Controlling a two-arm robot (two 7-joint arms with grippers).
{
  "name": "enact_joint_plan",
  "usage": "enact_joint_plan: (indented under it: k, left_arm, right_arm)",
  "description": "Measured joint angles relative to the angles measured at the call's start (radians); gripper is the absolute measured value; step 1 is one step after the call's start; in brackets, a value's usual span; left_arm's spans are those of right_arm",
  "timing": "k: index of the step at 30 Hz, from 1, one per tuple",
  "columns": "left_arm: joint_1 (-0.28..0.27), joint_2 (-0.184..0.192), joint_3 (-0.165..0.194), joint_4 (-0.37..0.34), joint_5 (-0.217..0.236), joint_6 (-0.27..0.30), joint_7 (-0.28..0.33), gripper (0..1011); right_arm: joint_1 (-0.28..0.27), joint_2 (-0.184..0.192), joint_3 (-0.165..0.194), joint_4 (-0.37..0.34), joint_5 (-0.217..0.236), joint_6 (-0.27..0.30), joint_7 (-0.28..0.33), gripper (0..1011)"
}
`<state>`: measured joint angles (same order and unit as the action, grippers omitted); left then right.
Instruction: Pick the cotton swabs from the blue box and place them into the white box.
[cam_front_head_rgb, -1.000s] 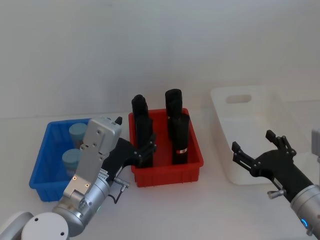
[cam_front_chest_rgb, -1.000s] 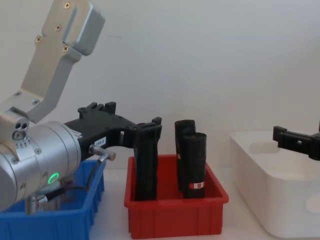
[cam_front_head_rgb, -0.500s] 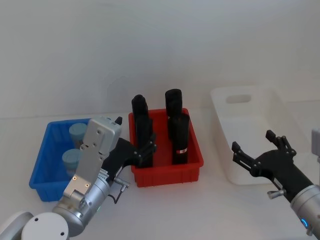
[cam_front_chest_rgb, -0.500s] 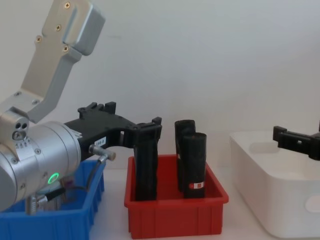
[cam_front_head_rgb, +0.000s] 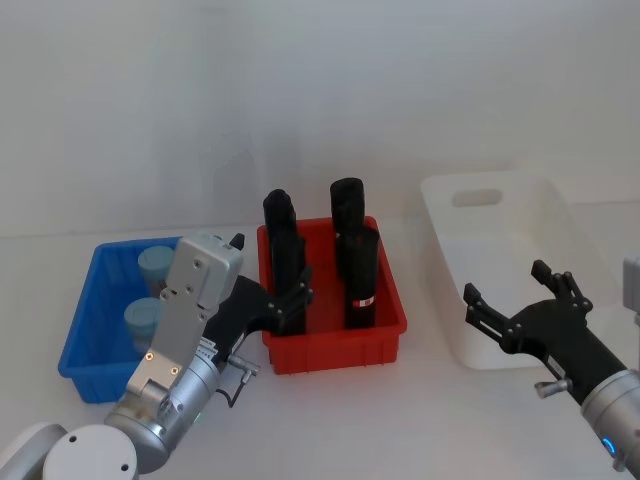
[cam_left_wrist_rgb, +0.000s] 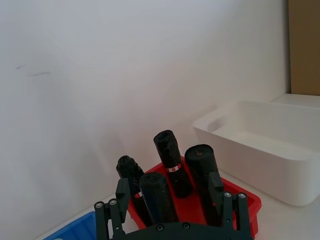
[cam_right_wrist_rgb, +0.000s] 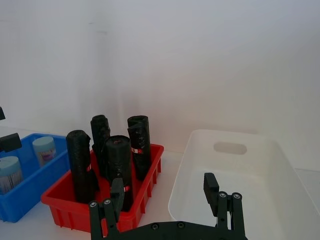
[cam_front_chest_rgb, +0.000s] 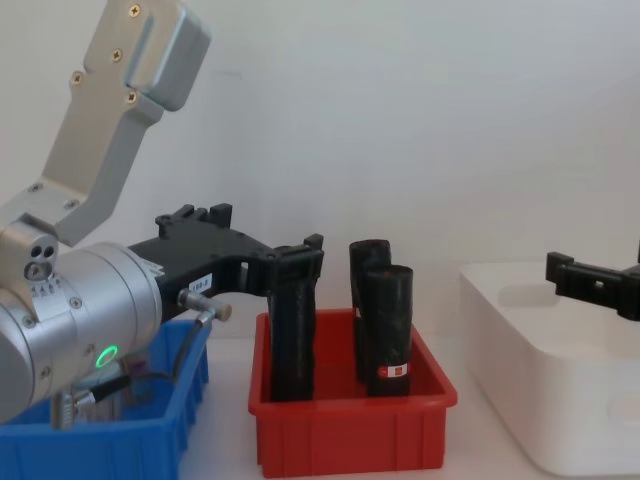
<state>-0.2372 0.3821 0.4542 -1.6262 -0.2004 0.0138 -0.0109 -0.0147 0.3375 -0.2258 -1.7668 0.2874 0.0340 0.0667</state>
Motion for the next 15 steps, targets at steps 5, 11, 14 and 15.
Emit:
enact_joint_plan:
  k: [5, 11, 14, 15]
  left_arm:
    - [0.0, 0.0, 0.0, 0.0, 0.0, 0.0, 0.0, 1000]
    - [0.0, 0.0, 0.0, 0.0, 0.0, 0.0, 0.0, 1000]
    - [0.0, 0.0, 0.0, 0.0, 0.0, 0.0, 0.0, 1000]
    - [0.0, 0.0, 0.0, 0.0, 0.0, 0.0, 0.0, 1000]
  right_arm:
    - [0.0, 0.0, 0.0, 0.0, 0.0, 0.0, 0.0, 1002]
    - [0.0, 0.0, 0.0, 0.0, 0.0, 0.0, 0.0, 1002]
    - [0.0, 0.0, 0.0, 0.0, 0.0, 0.0, 0.0, 1002]
    - [0.0, 0.0, 0.0, 0.0, 0.0, 0.0, 0.0, 1002]
